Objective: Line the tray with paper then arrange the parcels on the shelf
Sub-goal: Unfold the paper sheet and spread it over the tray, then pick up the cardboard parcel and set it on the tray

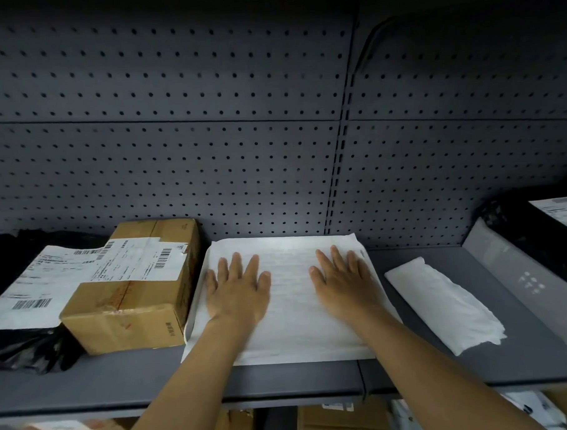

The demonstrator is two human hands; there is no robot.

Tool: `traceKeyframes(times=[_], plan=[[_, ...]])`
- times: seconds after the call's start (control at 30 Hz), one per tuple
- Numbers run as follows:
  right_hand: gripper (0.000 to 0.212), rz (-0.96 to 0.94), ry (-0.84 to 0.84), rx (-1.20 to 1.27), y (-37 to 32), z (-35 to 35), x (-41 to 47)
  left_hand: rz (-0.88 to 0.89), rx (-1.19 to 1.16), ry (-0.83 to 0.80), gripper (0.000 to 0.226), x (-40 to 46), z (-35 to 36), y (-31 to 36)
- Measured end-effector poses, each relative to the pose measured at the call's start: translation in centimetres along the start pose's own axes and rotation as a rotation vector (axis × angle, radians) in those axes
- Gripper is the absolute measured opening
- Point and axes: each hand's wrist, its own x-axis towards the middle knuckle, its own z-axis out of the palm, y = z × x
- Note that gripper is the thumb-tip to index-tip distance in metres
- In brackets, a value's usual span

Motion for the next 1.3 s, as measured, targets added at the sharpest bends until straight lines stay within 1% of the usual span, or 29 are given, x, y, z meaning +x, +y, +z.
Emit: traceKeyframes(times=[0.03, 0.07, 0.13, 0.17, 0.23, 0.37, 0.43, 0.53, 0.6, 0.7, 0.83, 1.07, 1.3], plan=[[0.058, -0.018, 0.030, 0.013, -0.1, -0.6, -0.2, 0.004, -0.084, 0.056, 0.063, -0.3, -0.5, 0.1], [0.058, -0.008, 0.087, 0.113, -0.4, -1.4, -0.6, 0.008, -0.197, 0.127, 0.061, -0.6, -0.9, 0.1], [0.053, 0.007, 0.254, 0.377, -0.9, -3.2, -1.6, 0.030, -0.472, 0.255, 0.052, -1.3, -2.2, 0.0], [0.048, -0.019, 0.344, 0.499, -1.2, -4.1, -2.1, 0.051, -0.603, 0.303, 0.047, -1.7, -2.9, 0.0], [0.039, -0.072, 0.460, 0.711, -1.9, -6.0, -3.2, 0.075, -0.790, 0.366, 0.039, -2.7, -4.6, 0.1], [0.033, -0.167, 0.511, 1.112, -3.5, -9.5, -5.2, 0.036, -1.102, 0.429, 0.031, -5.3, -8.2, 0.5], [0.031, -0.183, 0.524, 1.227, -4.5, -10.7, -6.0, 0.024, -1.268, 0.450, 0.031, -6.4, -9.6, 0.3], [0.030, -0.209, 0.504, 1.329, -6.1, -11.2, -7.2, -0.002, -1.420, 0.541, 0.023, -9.2, -11.7, -0.5], [0.030, -0.234, 0.488, 1.386, -7.3, -11.2, -7.9, -0.006, -1.441, 0.605, 0.024, -11.3, -12.9, -1.2], [0.029, -0.290, 0.434, 1.480, -9.7, -11.2, -9.1, -0.011, -1.394, 0.698, 0.026, -14.1, -14.0, -3.2], [0.029, -0.379, 0.357, 1.512, -13.6, -10.8, -10.9, -0.021, -1.368, 0.771, 0.025, -16.8, -15.0, -6.7], [0.028, -0.475, 0.328, 1.495, -21.6, -10.2, -14.2, 0.012, -1.344, 0.781, 0.029, -19.4, -17.2, -14.2], [0.027, -0.411, 0.335, 1.487, -30.3, -8.5, -16.6, 0.023, -1.334, 0.717, 0.026, -20.3, -19.4, -22.6]])
